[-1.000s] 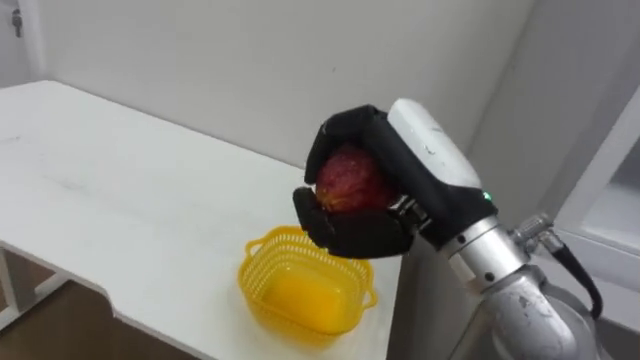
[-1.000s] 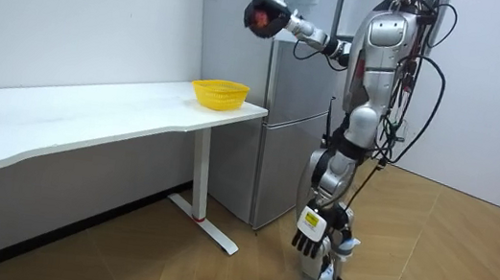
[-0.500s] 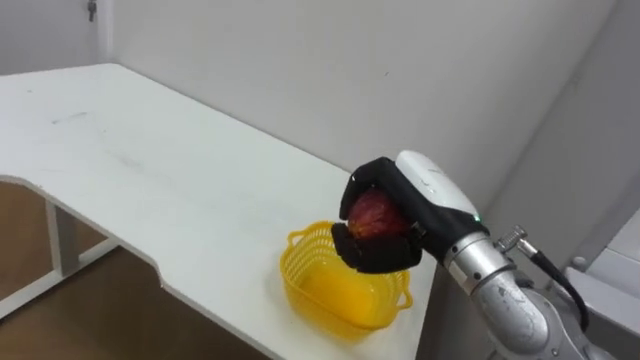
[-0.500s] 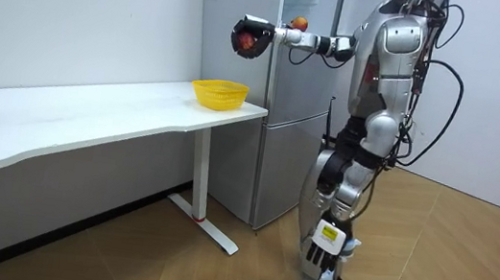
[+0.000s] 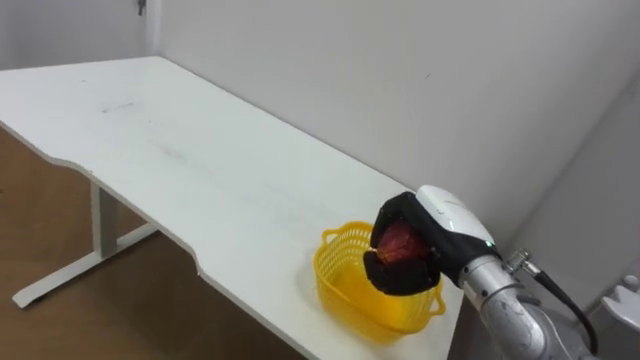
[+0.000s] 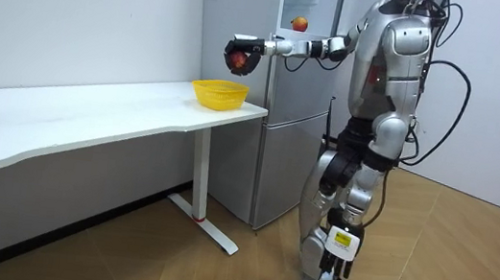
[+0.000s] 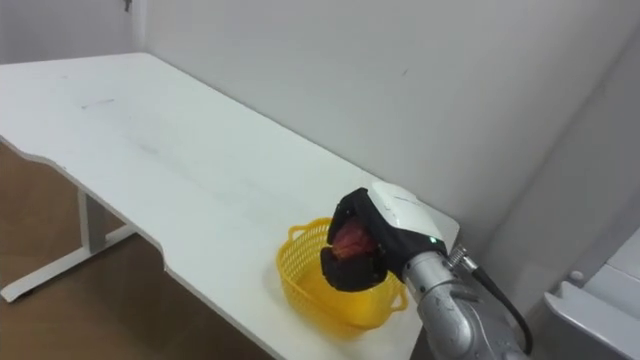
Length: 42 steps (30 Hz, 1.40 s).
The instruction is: Retrieve from the upper fridge
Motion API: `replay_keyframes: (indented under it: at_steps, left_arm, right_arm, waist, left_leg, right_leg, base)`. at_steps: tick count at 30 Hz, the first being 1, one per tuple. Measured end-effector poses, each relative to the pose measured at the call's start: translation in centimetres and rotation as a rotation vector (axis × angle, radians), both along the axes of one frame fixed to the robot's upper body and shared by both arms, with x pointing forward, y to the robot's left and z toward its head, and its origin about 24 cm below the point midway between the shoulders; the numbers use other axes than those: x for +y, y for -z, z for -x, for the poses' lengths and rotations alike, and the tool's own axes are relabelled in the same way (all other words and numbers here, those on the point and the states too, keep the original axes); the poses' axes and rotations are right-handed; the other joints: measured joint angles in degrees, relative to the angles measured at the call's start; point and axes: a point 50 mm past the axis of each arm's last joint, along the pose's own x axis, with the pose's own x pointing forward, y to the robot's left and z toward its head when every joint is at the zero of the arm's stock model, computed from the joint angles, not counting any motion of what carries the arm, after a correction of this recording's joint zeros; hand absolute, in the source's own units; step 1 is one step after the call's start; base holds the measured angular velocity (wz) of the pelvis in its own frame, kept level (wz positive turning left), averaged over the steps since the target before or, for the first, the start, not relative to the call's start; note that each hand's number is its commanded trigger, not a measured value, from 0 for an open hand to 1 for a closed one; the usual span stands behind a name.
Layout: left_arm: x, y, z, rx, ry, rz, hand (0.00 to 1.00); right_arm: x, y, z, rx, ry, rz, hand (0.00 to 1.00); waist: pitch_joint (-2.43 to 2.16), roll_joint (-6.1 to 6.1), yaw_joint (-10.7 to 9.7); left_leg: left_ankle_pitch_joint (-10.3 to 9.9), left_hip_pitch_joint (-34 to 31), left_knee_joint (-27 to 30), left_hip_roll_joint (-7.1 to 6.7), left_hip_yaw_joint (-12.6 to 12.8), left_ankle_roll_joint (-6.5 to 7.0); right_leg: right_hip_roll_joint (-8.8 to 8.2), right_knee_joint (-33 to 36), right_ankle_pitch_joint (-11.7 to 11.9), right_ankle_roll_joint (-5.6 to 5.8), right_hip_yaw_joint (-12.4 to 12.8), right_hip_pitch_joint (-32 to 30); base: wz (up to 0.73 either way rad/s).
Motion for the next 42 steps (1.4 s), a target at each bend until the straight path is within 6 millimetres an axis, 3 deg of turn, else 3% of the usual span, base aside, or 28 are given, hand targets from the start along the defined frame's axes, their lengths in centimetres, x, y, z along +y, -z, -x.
replay_keyframes:
  at_steps: [10, 25, 26, 27, 28, 42]
  left_arm:
    - [0.2, -0.1, 0.4, 0.024, 0.019, 0.011, 0.00]
    - [0.2, -0.3, 0.5, 0.032, 0.079, -0.004, 0.00]
    - [0.3, -0.3, 0.6, 0.034, 0.079, -0.005, 0.00]
    - [0.3, -0.3, 0.6, 0.036, 0.079, -0.005, 0.00]
    - [0.3, -0.3, 0.7, 0.039, 0.078, -0.005, 0.00]
    - [0.2, -0.4, 0.7, 0.025, 0.086, -0.006, 0.00]
  right_arm:
    - [-0.7, 0.7, -0.2, 0.016, 0.034, 0.003, 1.00]
    - [-0.9, 0.7, -0.2, 0.015, 0.044, 0.001, 1.00]
    - [-0.9, 0.8, -0.2, 0.016, 0.045, 0.001, 0.67]
    - [-0.9, 0.8, -0.2, 0.016, 0.045, 0.001, 0.46]
    - [-0.9, 0.8, -0.2, 0.016, 0.045, 0.000, 0.00]
    - [-1.0, 0.9, -0.2, 0.019, 0.052, 0.002, 0.00]
  waist:
    - [0.15, 0.22, 0.0]
    - [-0.17, -0.08, -0.1]
    - [-0.06, 0.06, -0.1]
    - [-0.06, 0.05, -0.1]
    - [-0.06, 0.06, -0.1]
    - [0.09, 0.25, 0.0]
  left_leg:
    - [0.0, -0.2, 0.2, -0.04, -0.3, -0.01]
    - [-0.1, -2.1, 1.9, -0.13, -0.7, -0.10]
    - [-0.1, -2.1, 1.9, -0.12, -0.7, -0.10]
    - [-0.1, -2.1, 1.9, -0.12, -0.7, -0.10]
    - [-0.1, -2.2, 1.9, -0.11, -0.7, -0.10]
    - [-0.1, -2.2, 2.0, -0.12, -0.7, -0.12]
  right_leg:
    - [0.00, 0.0, 0.0, 0.00, 0.2, 0.0]
    - [-0.03, 0.1, 0.0, -0.05, -0.9, -0.8]
    - [-0.05, 0.1, 0.0, -0.05, -0.9, -0.8]
    - [-0.07, 0.1, 0.0, -0.06, -0.9, -0.8]
    - [-0.10, 0.1, 0.0, -0.06, -1.0, -0.8]
    - [0.00, 0.1, 0.0, -0.05, -1.2, -0.8]
  base:
    - [0.00]
    - [0.01]
    - [0.00]
    - [0.00]
    - [0.00]
    - [0.00]
